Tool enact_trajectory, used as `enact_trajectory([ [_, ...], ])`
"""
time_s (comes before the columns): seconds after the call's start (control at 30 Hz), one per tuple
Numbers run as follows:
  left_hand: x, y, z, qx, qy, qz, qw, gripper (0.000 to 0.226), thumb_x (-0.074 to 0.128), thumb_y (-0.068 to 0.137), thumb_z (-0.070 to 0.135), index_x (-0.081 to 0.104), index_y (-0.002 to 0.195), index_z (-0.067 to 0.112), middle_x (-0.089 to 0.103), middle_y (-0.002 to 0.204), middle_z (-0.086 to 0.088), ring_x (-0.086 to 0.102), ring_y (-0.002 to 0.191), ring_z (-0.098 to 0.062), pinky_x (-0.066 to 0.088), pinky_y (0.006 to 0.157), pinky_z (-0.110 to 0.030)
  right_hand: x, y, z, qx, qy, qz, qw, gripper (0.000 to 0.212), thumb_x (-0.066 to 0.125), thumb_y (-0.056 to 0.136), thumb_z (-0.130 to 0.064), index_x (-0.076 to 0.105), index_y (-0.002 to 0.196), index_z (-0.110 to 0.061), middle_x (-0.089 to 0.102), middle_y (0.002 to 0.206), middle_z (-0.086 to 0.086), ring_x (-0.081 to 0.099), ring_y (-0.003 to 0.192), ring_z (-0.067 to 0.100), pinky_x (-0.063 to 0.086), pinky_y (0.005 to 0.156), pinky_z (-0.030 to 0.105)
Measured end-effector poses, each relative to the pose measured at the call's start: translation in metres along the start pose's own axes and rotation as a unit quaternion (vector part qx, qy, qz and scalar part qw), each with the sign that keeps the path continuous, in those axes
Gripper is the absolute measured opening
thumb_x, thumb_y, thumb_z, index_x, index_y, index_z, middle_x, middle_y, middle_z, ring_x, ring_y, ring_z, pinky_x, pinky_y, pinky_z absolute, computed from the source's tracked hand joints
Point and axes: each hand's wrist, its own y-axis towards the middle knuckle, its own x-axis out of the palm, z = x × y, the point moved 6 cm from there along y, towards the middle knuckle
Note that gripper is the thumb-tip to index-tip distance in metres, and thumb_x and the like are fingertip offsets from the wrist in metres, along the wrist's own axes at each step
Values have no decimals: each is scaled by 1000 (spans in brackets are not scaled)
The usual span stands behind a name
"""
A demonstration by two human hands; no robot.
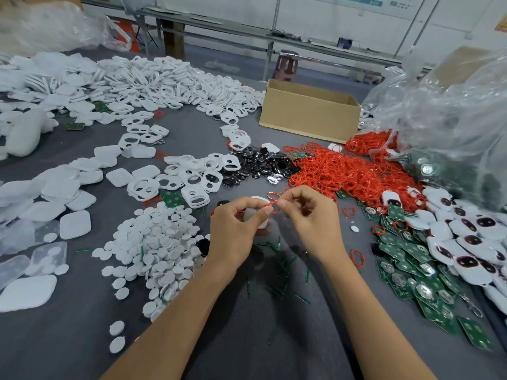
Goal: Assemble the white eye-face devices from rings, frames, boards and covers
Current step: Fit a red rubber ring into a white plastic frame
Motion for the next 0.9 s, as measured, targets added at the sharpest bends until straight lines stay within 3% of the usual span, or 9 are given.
enact_trajectory([
  [0.07, 0, 1, 0, -8, -16, -3, 1000, 11, 75, 82, 8, 76, 78, 18, 74, 80, 0, 71, 68, -23, 58, 59, -28, 1, 0, 0, 3, 8, -5, 1000, 14, 71, 83, -6, 66, 79, -19, 63, 59, -16, 53, 60, 29, 42, 58, 24],
  [0.17, 1, 1, -1, -21, -37, -6, 999, 6, 74, 83, 7, 76, 83, 12, 73, 82, -5, 71, 67, -23, 57, 58, -26, 1, 0, -1, -2, 1, -15, 1000, 15, 69, 85, -7, 65, 77, -20, 63, 63, 1, 51, 62, 32, 40, 58, 28],
  [0.3, 2, 0, -3, -23, -35, -16, 999, 10, 70, 85, 2, 75, 92, 8, 72, 89, -14, 72, 70, -21, 57, 59, -24, 1, 0, -3, -12, -21, -19, 1000, 14, 64, 87, -4, 62, 79, -15, 59, 65, -11, 48, 59, 12, 35, 56, 14],
  [0.4, 6, -1, -3, -21, -30, -42, 998, 32, 62, 88, -6, 73, 94, 23, 71, 95, -9, 73, 73, -19, 57, 59, -24, -4, 2, -3, -17, -27, -12, 999, 16, 62, 88, -3, 60, 79, -16, 57, 64, -13, 47, 60, 3, 34, 57, 12],
  [0.53, 7, -1, -4, -31, -47, -41, 998, 35, 64, 86, -9, 68, 101, 22, 73, 92, -9, 73, 76, -22, 59, 61, -31, 2, 1, -7, -31, -34, -24, 999, 18, 62, 87, -3, 59, 77, -18, 58, 72, -8, 49, 65, 6, 34, 57, 15],
  [0.63, 7, -2, -4, -37, -51, -45, 997, 33, 65, 84, -10, 67, 99, 19, 74, 85, -3, 71, 74, -13, 59, 59, -30, 9, -1, -7, -43, -73, -28, 996, 16, 64, 85, -4, 61, 77, -17, 60, 80, -3, 52, 72, 7, 33, 59, 12],
  [0.77, 9, -2, -4, -46, -49, -57, 996, 33, 63, 85, -12, 66, 101, 16, 73, 89, -2, 70, 73, -10, 60, 60, -30, 10, -1, -4, -45, -89, -13, 995, 11, 64, 84, -4, 62, 78, -13, 59, 80, -3, 52, 73, 4, 33, 62, 8],
  [0.9, 8, -2, -5, -46, -47, -51, 997, 29, 64, 86, -8, 67, 100, 18, 73, 90, -3, 70, 72, -11, 61, 61, -32, 12, -2, -2, -46, -94, -10, 994, 10, 64, 83, -5, 62, 78, -14, 59, 78, -4, 53, 71, 8, 36, 63, 14],
])
